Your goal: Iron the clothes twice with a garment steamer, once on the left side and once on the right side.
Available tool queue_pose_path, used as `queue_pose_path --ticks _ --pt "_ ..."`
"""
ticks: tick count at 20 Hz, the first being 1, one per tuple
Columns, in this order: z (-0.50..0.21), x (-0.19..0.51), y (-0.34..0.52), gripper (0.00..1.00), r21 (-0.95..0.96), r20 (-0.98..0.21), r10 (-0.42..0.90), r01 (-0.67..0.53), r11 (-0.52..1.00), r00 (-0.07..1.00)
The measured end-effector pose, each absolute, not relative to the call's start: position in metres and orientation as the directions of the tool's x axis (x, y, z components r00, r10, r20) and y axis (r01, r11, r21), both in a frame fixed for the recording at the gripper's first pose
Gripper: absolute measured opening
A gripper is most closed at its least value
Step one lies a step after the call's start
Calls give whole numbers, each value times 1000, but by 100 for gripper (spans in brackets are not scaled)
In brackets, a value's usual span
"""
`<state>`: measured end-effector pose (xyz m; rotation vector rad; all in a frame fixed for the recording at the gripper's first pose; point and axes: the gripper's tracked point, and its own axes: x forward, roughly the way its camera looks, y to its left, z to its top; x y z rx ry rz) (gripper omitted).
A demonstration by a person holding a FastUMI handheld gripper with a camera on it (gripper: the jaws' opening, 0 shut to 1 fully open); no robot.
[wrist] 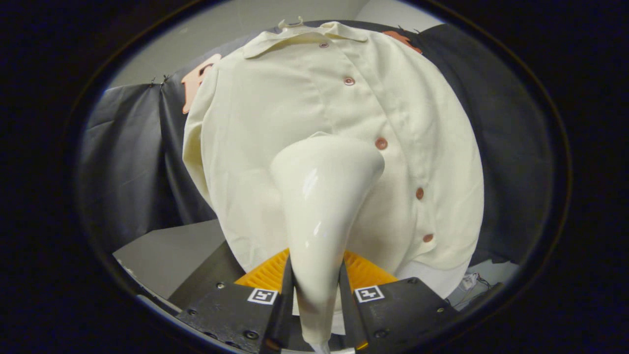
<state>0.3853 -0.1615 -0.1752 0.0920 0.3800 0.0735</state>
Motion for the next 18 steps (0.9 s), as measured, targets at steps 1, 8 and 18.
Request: queue_pose_path --ticks 1,8,18 --pt "-188 381 -163 43 119 -378 100 -59 991 920" --pt "-262 356 -171 43 213 -416 142 -55 975 898" --pt "-319 331 -170 43 253 -555 200 -65 965 807"
